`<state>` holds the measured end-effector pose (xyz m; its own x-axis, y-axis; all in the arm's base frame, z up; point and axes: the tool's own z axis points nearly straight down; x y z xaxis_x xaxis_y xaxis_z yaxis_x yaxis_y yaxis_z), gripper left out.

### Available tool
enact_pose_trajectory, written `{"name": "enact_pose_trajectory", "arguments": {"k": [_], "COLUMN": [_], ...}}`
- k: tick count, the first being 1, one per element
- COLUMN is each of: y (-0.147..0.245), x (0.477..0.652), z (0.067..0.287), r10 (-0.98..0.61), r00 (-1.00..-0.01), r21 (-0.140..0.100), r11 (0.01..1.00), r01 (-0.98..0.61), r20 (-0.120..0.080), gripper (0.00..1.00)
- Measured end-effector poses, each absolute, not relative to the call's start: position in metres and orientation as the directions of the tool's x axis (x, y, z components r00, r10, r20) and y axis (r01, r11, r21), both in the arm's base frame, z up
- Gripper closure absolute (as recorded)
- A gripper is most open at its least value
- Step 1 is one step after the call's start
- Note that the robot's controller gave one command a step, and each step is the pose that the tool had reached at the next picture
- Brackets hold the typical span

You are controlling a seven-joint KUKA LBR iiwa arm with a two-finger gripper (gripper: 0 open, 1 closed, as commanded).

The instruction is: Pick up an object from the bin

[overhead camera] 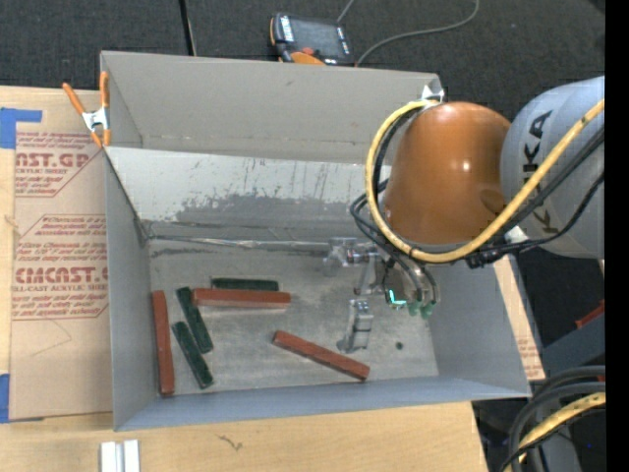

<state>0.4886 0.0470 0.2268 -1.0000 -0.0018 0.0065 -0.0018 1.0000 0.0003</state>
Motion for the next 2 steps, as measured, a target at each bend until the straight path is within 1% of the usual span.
{"name": "enact_pose_trajectory", "arguments": {"k": [1, 2], "y": [0.054, 0.0541], "x": [0.489, 0.4873], "z": [0.0694, 0.0701], "r10": [-0.559, -0.557], "r00": [-0.829, -0.83], "r21": [-0.003, 0.001], "r11": [0.829, 0.83], "r01": [-0.559, -0.557], "r20": [-0.007, -0.002], "gripper": [0.0, 1.0]}}
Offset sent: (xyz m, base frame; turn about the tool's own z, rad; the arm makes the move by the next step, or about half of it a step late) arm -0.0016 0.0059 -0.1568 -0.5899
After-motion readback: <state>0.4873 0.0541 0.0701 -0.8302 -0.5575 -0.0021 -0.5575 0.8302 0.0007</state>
